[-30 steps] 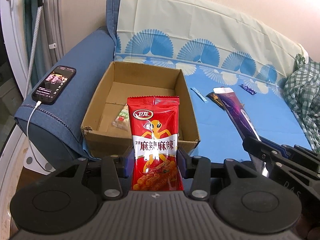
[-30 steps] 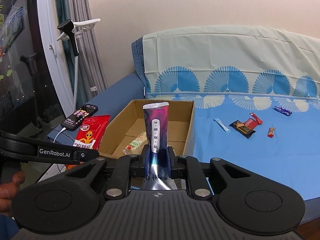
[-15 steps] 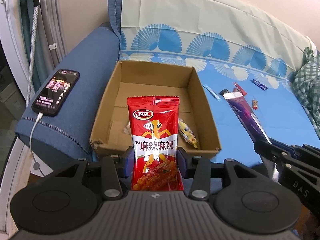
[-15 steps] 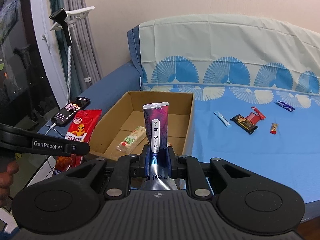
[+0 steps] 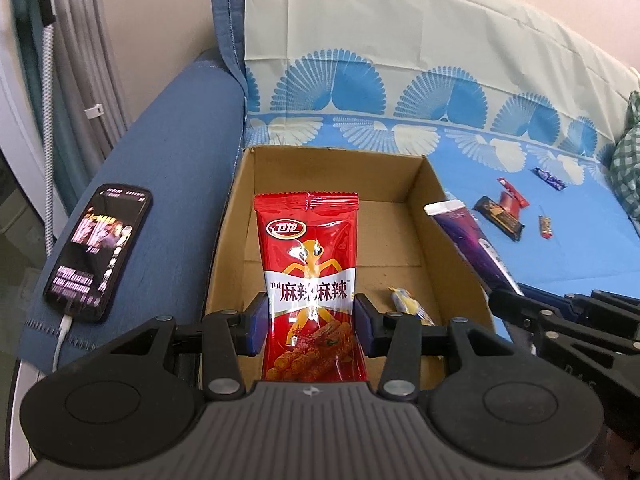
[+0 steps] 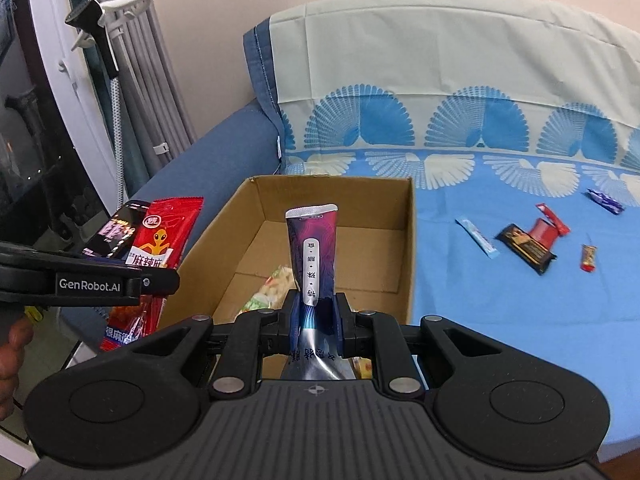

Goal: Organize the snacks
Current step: 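Carry the red bag and purple stick pack over the box with both tools, then open both tools to release the red bag and purple pack into the box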

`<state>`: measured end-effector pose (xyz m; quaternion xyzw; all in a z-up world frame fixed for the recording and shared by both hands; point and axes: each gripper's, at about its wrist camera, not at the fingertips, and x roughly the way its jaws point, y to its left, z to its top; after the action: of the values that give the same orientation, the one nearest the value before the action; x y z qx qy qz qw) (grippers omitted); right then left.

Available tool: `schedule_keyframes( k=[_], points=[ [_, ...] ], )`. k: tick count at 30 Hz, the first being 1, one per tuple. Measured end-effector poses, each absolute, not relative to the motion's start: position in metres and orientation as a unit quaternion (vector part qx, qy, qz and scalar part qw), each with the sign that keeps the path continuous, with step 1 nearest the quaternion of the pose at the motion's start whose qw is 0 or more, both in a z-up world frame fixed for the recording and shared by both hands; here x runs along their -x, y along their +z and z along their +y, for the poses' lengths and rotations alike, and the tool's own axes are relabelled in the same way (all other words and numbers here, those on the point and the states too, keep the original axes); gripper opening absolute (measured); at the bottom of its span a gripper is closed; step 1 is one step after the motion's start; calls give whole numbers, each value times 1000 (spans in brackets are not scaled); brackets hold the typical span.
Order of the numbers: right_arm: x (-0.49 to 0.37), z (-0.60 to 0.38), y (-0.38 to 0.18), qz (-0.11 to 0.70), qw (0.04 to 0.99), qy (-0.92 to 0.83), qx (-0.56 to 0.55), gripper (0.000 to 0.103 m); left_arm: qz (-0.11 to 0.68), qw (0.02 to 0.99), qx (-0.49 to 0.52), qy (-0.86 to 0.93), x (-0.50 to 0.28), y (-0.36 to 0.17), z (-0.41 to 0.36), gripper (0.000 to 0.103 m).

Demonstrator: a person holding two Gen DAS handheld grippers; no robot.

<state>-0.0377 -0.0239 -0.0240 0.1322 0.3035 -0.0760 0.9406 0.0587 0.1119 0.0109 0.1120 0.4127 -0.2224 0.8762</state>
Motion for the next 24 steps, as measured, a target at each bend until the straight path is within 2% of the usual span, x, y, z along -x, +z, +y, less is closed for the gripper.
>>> schedule_keyframes(
  k=[11,24],
  points=[
    [-44,-50,-62,333,928,-82,-147,18,442,858,-126,-230,-139,-32,80,49],
    [-97,-68,-96,358,917,-87,-156,18,466,843,-143,-227,-181,-73,68,50]
  ],
)
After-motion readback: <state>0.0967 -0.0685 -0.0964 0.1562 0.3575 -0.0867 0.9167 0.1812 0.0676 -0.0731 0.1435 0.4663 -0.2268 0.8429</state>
